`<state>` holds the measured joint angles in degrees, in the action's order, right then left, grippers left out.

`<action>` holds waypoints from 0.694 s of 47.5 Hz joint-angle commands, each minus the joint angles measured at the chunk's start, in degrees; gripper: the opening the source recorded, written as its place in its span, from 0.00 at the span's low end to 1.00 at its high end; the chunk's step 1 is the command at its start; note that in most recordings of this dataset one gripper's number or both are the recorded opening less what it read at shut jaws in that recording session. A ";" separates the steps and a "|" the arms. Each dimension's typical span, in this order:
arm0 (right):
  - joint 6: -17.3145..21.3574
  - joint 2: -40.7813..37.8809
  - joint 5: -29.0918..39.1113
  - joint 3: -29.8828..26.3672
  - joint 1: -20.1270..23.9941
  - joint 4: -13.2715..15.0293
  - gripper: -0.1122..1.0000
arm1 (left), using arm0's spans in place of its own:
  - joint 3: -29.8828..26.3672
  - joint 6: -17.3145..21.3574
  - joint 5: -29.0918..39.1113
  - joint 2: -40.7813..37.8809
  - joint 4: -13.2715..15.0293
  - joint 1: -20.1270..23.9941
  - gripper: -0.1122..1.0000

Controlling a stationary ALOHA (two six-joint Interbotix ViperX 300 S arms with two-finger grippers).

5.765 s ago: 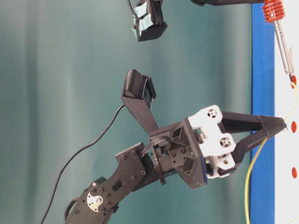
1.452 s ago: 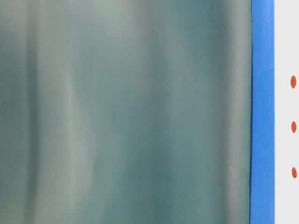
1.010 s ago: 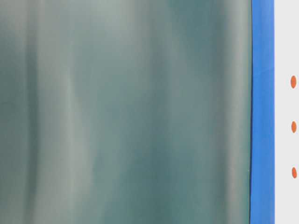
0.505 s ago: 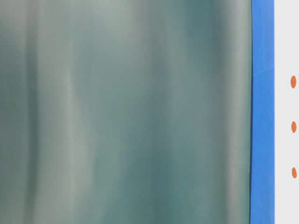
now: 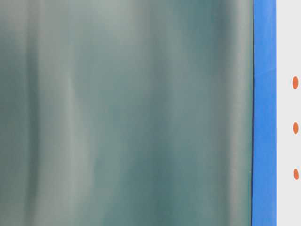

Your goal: Touch the tip of the soldering iron to the tip of the solder at the mark.

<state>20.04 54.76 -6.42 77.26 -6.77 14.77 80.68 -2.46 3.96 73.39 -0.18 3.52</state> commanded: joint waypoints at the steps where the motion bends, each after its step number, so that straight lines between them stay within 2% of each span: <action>1: 0.09 -0.44 -1.14 -0.62 -0.09 -0.26 0.81 | -0.62 0.09 -0.53 -0.53 0.00 -0.35 0.77; 33: 0.09 0.09 -0.97 -0.88 -0.09 -0.09 0.81 | -0.53 0.09 -0.62 -0.62 0.00 -0.79 0.77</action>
<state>20.04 55.02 -6.86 77.34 -6.77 14.77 80.77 -2.37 3.87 73.39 -0.18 2.72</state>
